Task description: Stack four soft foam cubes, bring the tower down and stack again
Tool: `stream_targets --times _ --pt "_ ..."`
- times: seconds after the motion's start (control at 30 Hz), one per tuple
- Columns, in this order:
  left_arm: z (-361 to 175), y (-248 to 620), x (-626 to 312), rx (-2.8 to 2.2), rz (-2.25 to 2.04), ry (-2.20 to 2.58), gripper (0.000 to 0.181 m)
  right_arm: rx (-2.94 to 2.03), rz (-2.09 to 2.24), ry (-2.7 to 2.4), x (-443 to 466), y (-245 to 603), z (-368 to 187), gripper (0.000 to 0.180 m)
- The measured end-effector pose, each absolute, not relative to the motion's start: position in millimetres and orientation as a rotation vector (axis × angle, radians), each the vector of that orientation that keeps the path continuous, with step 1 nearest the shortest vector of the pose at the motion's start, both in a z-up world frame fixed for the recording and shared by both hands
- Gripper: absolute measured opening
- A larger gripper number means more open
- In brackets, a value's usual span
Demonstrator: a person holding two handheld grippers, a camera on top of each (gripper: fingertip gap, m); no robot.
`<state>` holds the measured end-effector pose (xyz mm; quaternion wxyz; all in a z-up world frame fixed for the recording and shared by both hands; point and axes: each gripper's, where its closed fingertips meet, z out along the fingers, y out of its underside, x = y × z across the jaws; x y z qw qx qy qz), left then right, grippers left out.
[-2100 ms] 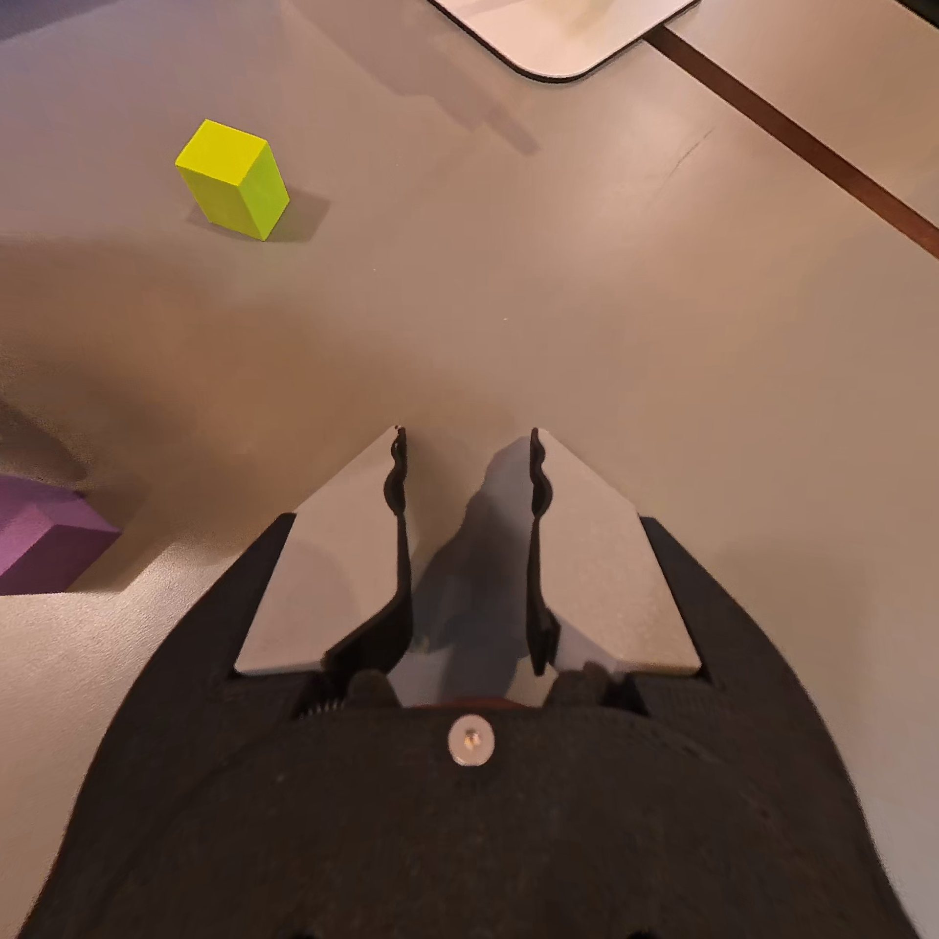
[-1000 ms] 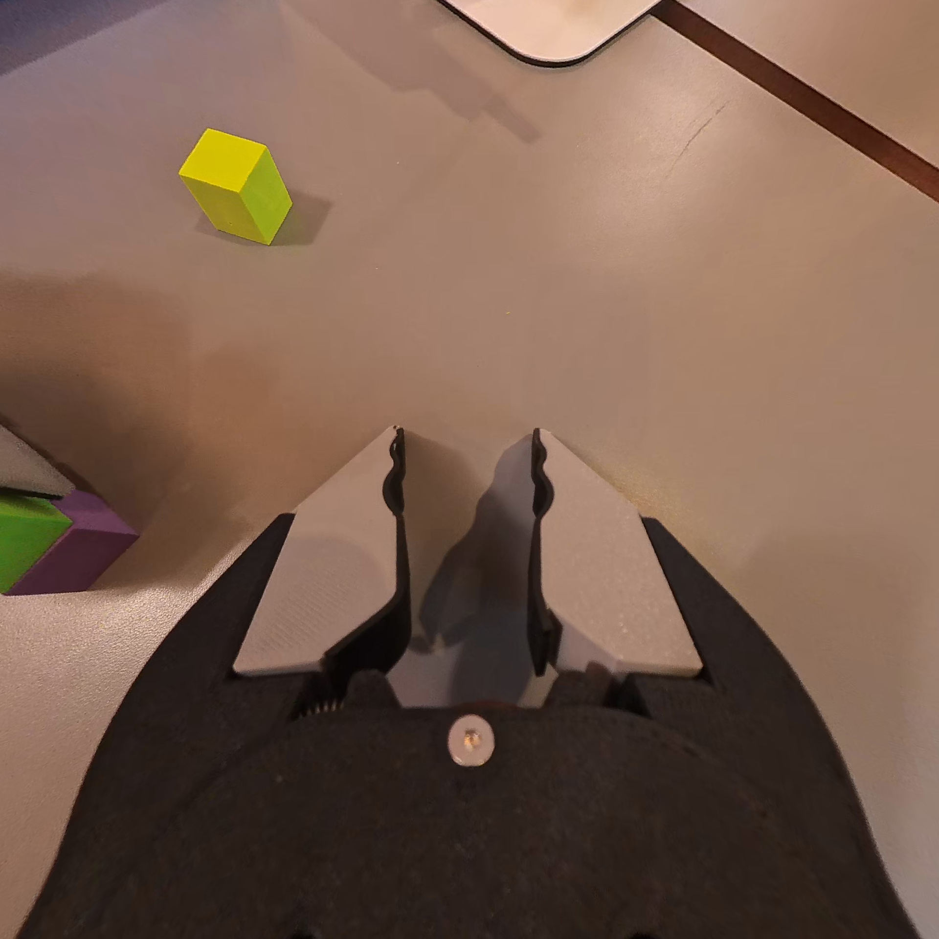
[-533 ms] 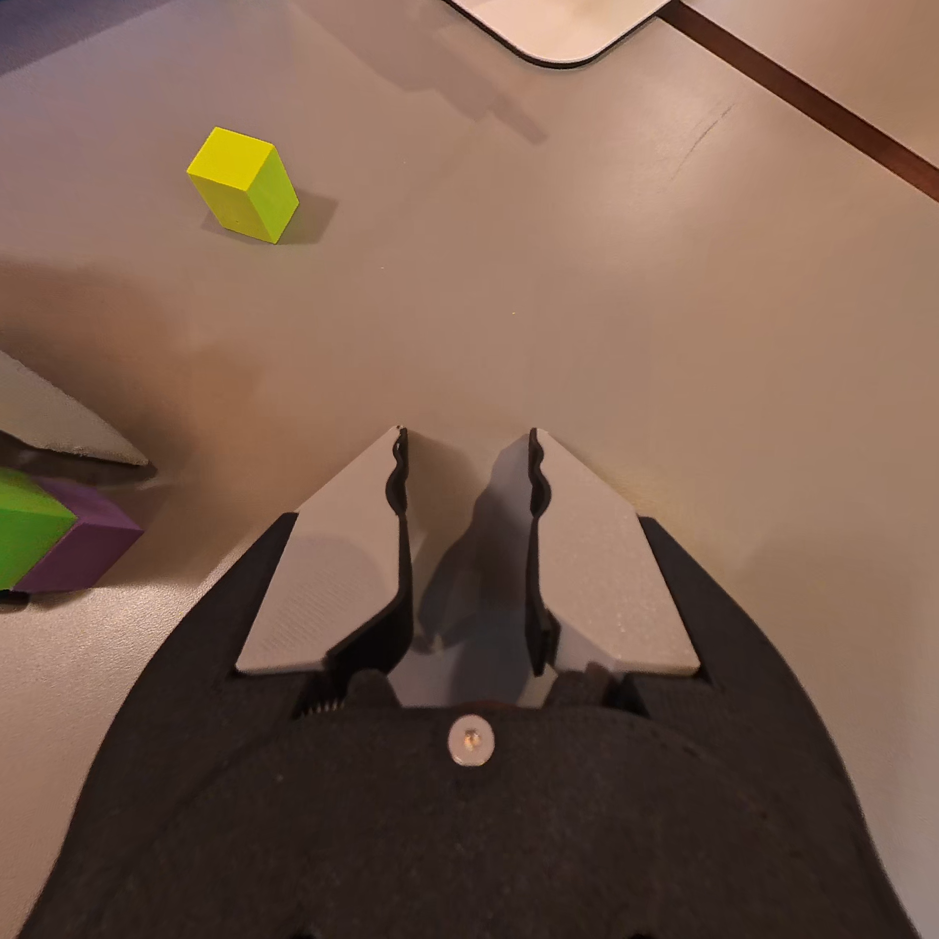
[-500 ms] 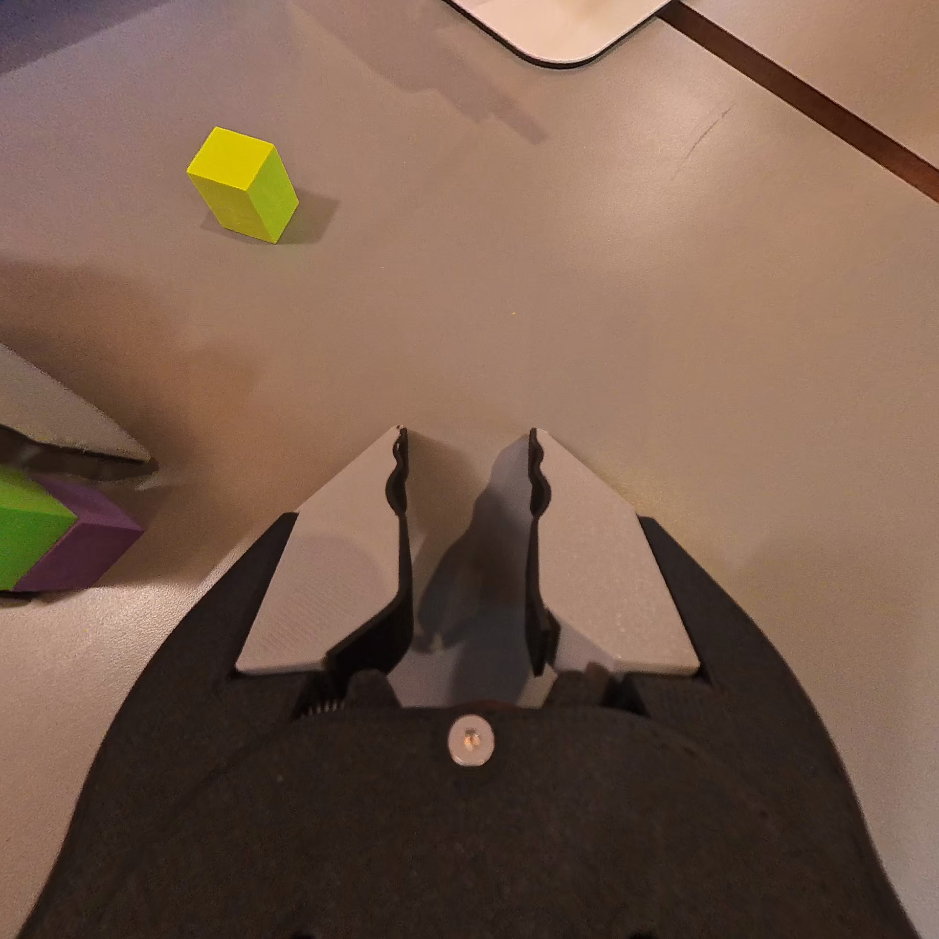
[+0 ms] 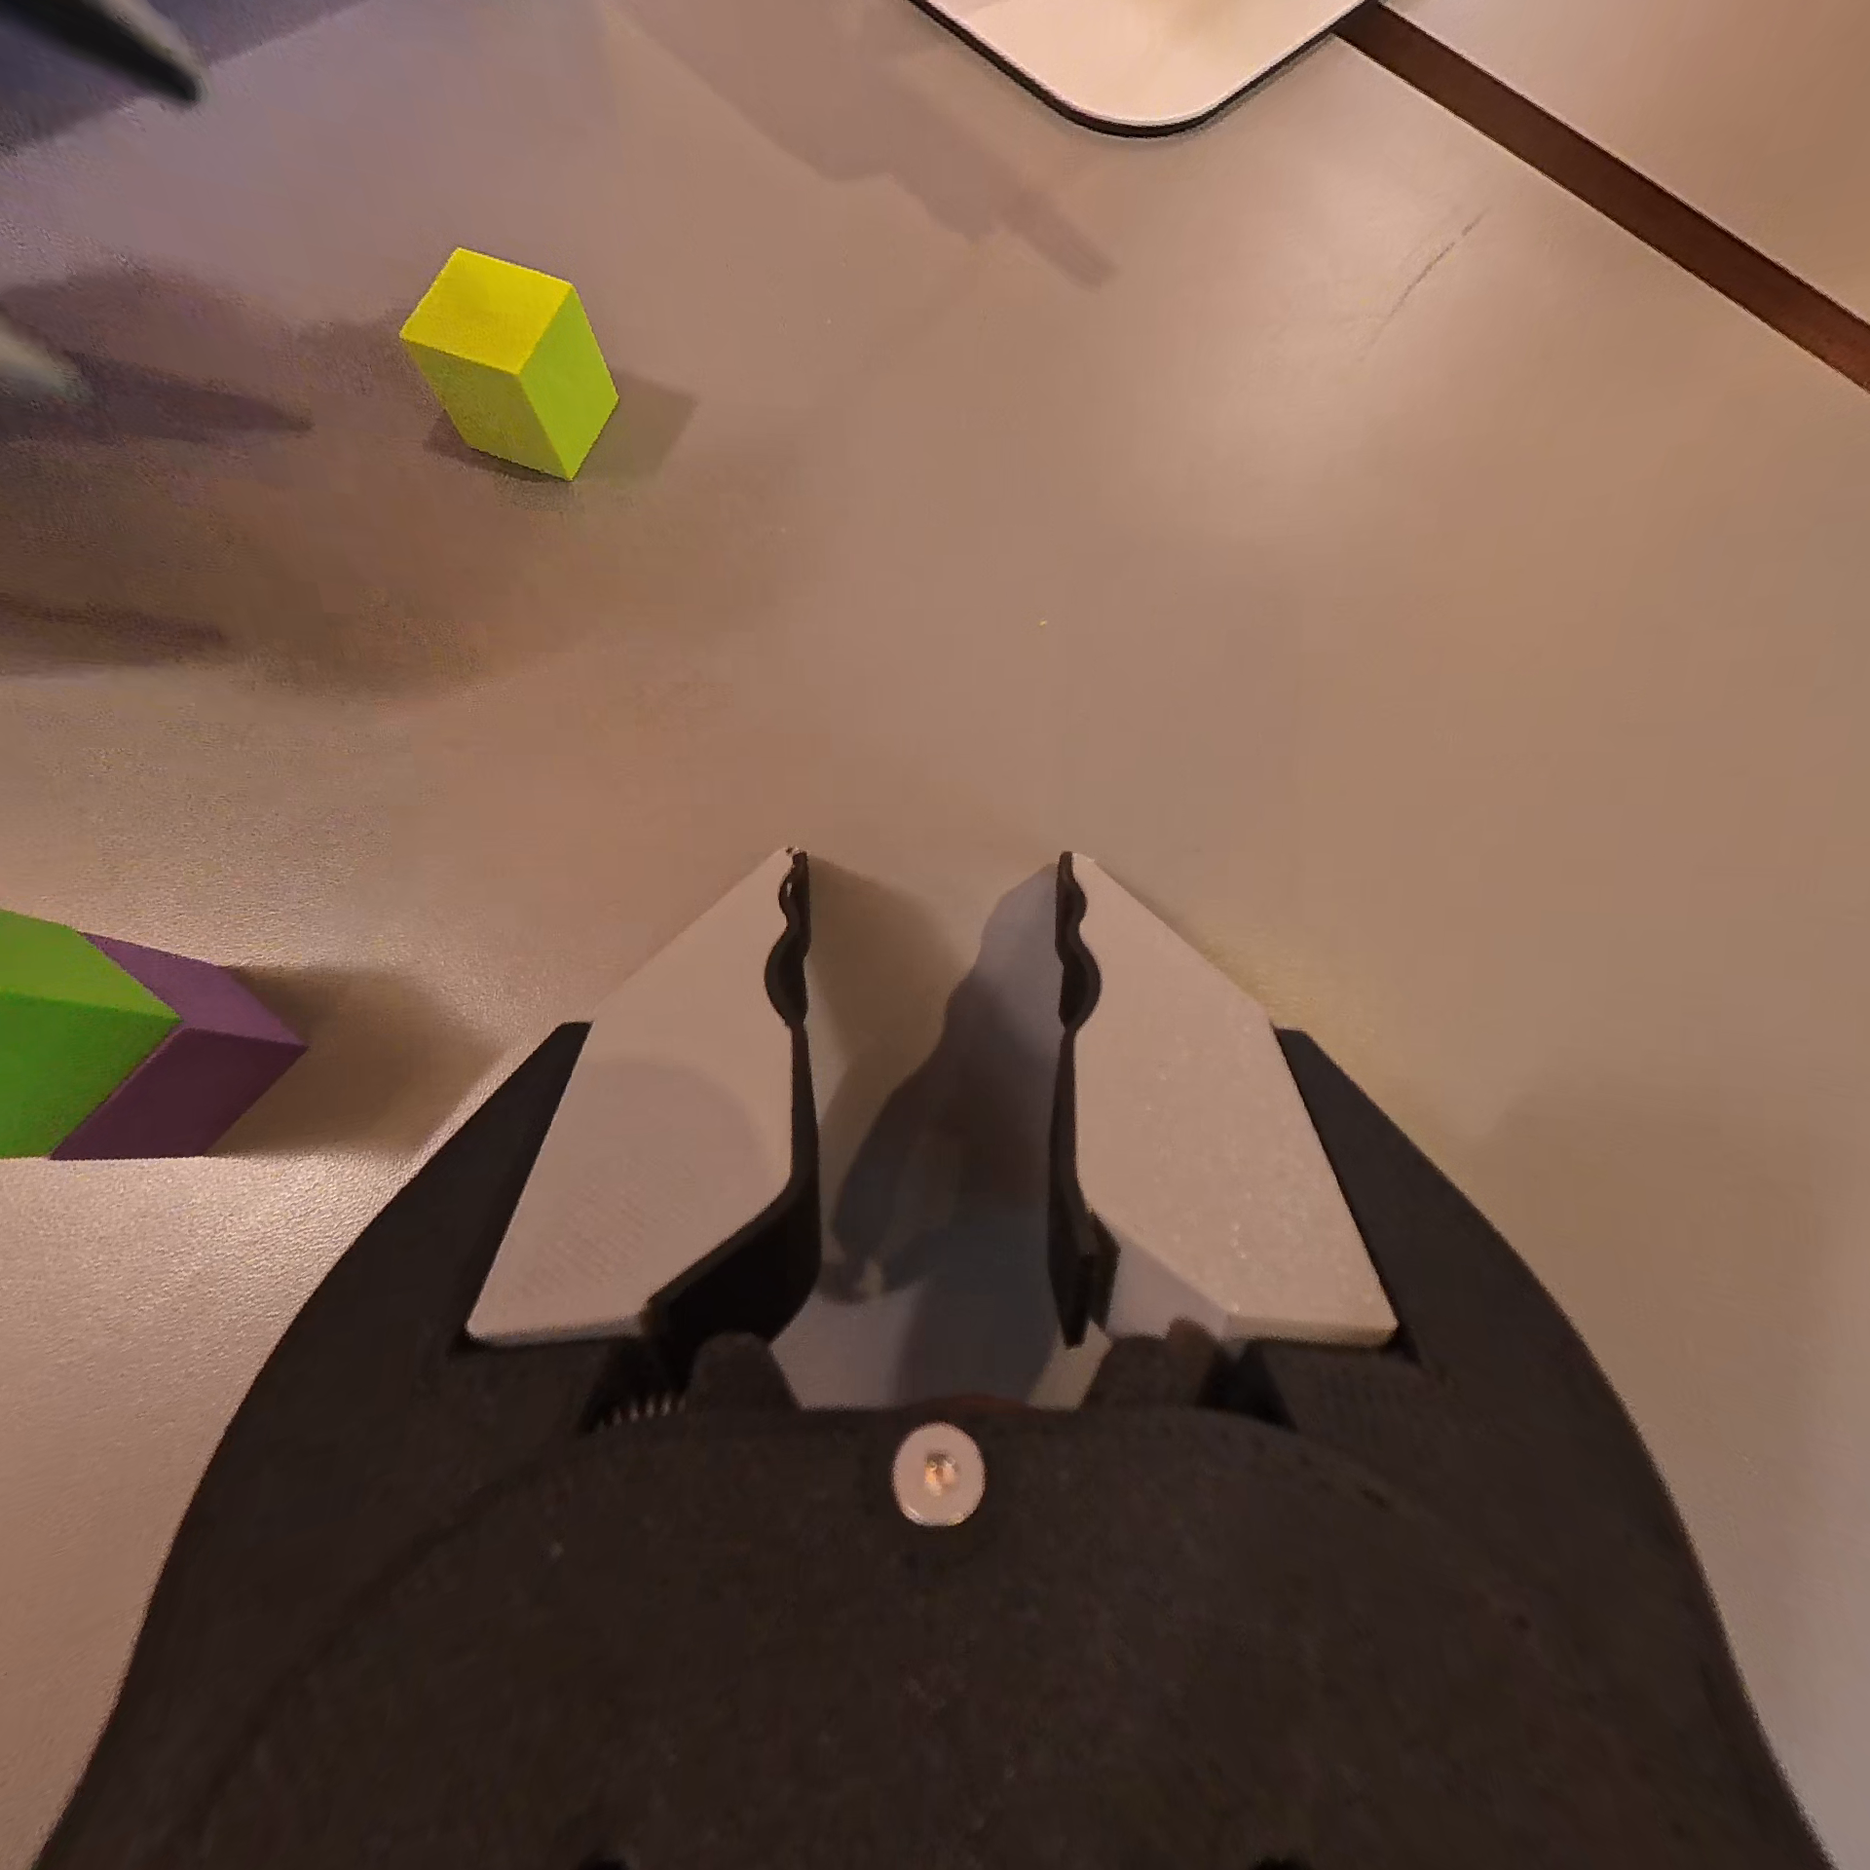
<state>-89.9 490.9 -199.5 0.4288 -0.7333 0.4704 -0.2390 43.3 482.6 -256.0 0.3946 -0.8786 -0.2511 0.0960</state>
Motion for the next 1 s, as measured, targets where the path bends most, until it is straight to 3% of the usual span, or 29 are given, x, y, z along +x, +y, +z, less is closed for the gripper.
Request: stream_targets --times 0.37,0.47,0.53,1.0 --pt "-250 522 -88 -1.919 -0.355 1.255 0.059 -2.229 0.246 -0.640 41 483 -256 0.049" --pt "-248 529 -78 -1.931 -0.408 1.236 0.052 -2.229 0.246 -0.639 41 483 -256 0.050" --pt "-254 524 -73 -1.956 -0.449 1.280 0.029 -2.229 0.246 -0.639 41 483 -256 0.050" --pt "-223 502 -73 -1.814 -0.560 1.232 0.027 -2.227 0.243 -0.640 40 482 -256 0.050"
